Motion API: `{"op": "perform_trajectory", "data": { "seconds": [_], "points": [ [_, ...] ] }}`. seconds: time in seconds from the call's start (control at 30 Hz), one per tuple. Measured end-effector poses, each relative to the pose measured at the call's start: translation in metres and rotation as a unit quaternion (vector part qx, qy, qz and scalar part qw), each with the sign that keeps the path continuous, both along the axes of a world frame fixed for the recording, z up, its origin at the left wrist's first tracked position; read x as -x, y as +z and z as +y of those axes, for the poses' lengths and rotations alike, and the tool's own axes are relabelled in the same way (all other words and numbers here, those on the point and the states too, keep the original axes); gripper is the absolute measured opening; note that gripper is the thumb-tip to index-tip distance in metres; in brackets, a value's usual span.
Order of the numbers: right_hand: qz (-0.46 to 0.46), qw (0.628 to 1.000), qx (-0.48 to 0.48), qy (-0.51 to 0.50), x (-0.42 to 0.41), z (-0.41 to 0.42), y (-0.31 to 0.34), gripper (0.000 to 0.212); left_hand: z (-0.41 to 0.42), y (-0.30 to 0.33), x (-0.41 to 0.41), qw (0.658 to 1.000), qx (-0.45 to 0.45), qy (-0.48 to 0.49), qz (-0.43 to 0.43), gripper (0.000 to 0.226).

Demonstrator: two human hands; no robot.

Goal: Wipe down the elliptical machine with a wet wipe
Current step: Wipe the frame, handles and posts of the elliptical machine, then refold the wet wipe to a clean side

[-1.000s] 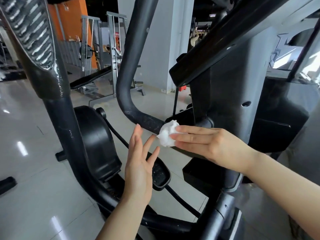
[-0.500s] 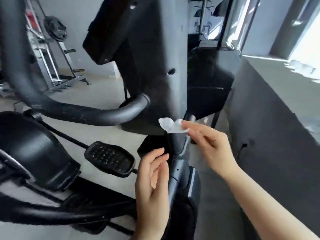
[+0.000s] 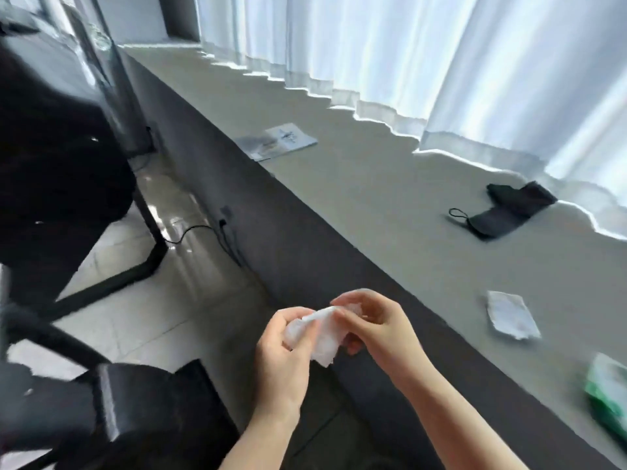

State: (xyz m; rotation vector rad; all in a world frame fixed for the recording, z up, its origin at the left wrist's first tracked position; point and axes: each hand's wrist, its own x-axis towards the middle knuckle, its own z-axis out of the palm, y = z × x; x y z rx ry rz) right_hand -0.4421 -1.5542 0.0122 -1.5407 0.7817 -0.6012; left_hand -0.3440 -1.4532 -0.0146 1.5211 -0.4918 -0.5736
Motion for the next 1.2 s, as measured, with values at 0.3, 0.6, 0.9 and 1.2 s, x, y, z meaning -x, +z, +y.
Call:
{"op": "perform_trajectory", "data": {
  "seconds": [0.3,0.6,0.9,1.2],
  "points": [
    [0.094,0.974,0.046,-0.201,0.133,-0.096,-0.021,0.023,-0.141,-0.026,0.087,0.971,-0.044,-0.233,0.003,0.014],
    [0.242,0.898,0.133,-0.341,0.262,-0.093,-0.052,0.053,-0.259,-0.069,0.183,0.893,-0.044,-0.316,-0.318,0.043],
    [0.482,0.796,0.110,-0.350,0.354,-0.074,-0.095,0.064,-0.223,-0.100,0.228,0.824,0.097,-0.326,-0.453,0.036],
    [0.486,0.706,0.319,-0.405,0.356,-0.082,-0.100,0.009,-0.178,-0.087,0.254,0.821,0.083,-0.424,-0.374,0.024]
  ]
}}
